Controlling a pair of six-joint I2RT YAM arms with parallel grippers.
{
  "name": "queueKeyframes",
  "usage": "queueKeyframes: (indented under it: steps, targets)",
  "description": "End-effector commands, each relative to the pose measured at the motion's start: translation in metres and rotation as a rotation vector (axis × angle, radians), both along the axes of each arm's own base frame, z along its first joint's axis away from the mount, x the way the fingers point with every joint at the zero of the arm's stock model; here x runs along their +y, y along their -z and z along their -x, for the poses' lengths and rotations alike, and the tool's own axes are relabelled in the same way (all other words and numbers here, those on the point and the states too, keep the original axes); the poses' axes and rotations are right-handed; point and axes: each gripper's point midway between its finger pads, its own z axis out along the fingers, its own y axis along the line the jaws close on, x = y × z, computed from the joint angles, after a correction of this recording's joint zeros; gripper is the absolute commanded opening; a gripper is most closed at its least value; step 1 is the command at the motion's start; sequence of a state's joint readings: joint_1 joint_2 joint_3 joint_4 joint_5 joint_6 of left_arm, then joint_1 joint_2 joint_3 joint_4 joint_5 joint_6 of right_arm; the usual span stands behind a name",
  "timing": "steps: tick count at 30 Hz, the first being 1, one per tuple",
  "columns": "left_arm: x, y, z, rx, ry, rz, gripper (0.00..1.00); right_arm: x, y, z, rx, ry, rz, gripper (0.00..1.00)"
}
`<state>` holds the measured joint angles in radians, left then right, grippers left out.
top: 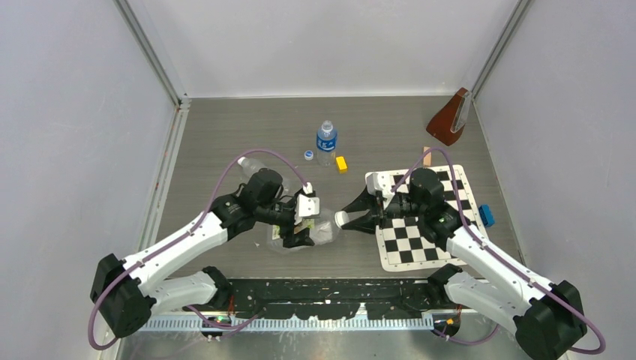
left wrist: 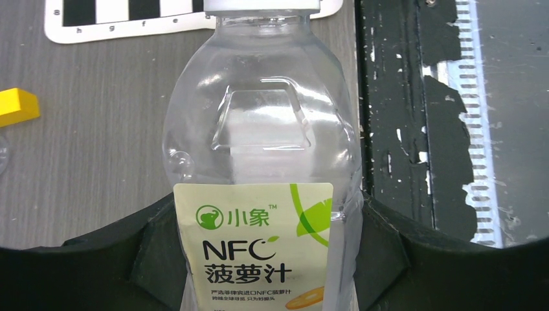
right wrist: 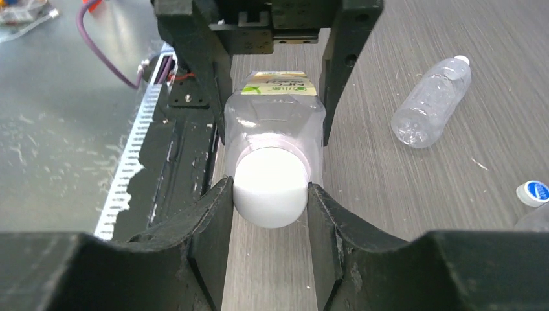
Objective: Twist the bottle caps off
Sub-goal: Unscrew the bottle cap from the plastic bottle.
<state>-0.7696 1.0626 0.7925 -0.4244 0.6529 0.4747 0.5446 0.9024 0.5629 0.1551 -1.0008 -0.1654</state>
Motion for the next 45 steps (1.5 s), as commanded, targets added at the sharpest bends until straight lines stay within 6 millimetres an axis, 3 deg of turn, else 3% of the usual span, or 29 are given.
queueKeyframes:
  steps: [1, 6, 7, 8, 11, 15, 18, 22, 25, 26, 27, 32, 33, 35, 45]
  targets:
    - [-0.018, -0.029, 0.032, 0.054, 0.195, 0.112, 0.0, 0.001, -0.017, -0.007, -0.301, -0.038, -0.019, 0.0]
    - [-0.016, -0.027, 0.023, 0.031, 0.149, 0.086, 0.0, -0.001, -0.016, -0.017, -0.298, 0.036, -0.004, 0.04]
    - [-0.015, -0.025, 0.017, 0.012, 0.111, 0.075, 0.0, -0.002, -0.02, -0.026, -0.248, 0.105, -0.022, 0.11]
    - [-0.013, -0.023, 0.008, -0.015, 0.068, 0.065, 0.0, -0.002, -0.022, -0.031, -0.219, 0.147, -0.035, 0.3]
    - [-0.006, -0.019, -0.017, -0.111, -0.069, 0.045, 0.0, -0.007, -0.035, -0.049, -0.068, 0.318, -0.112, 0.58]
    - [0.012, -0.011, -0.048, -0.217, -0.238, -0.016, 0.0, -0.01, -0.042, -0.05, 0.086, 0.388, -0.168, 0.71]
    - [0.026, -0.008, -0.063, -0.275, -0.325, -0.064, 0.0, -0.012, -0.048, -0.054, 0.212, 0.447, -0.223, 0.74]
    - [0.03, -0.007, -0.069, -0.295, -0.361, -0.073, 0.0, -0.018, -0.045, -0.074, 0.538, 0.624, -0.311, 0.79]
    - [0.027, -0.006, -0.068, -0.295, -0.35, -0.069, 0.0, -0.023, -0.039, -0.096, 0.71, 0.774, -0.306, 0.91]
    - [0.027, -0.006, -0.068, -0.296, -0.347, -0.067, 0.0, -0.025, -0.028, -0.1, 0.792, 0.827, -0.265, 0.97]
    - [0.026, -0.006, -0.067, -0.297, -0.344, -0.064, 0.0, -0.029, -0.014, -0.101, 0.848, 0.879, -0.221, 0.98]
    - [0.024, -0.006, -0.066, -0.295, -0.334, -0.061, 0.0, -0.034, 0.0, -0.117, 1.098, 0.954, -0.315, 1.0]
    - [0.024, -0.006, -0.066, -0.295, -0.332, -0.062, 0.0, -0.03, -0.011, -0.119, 1.112, 0.899, -0.37, 1.0]
    - [0.024, -0.006, -0.066, -0.295, -0.331, -0.062, 0.0, -0.023, -0.009, -0.115, 1.144, 0.829, -0.391, 0.99]
    - [0.02, -0.005, -0.062, -0.283, -0.306, -0.051, 0.0, 0.01, -0.019, -0.094, 1.19, 0.568, -0.241, 0.79]
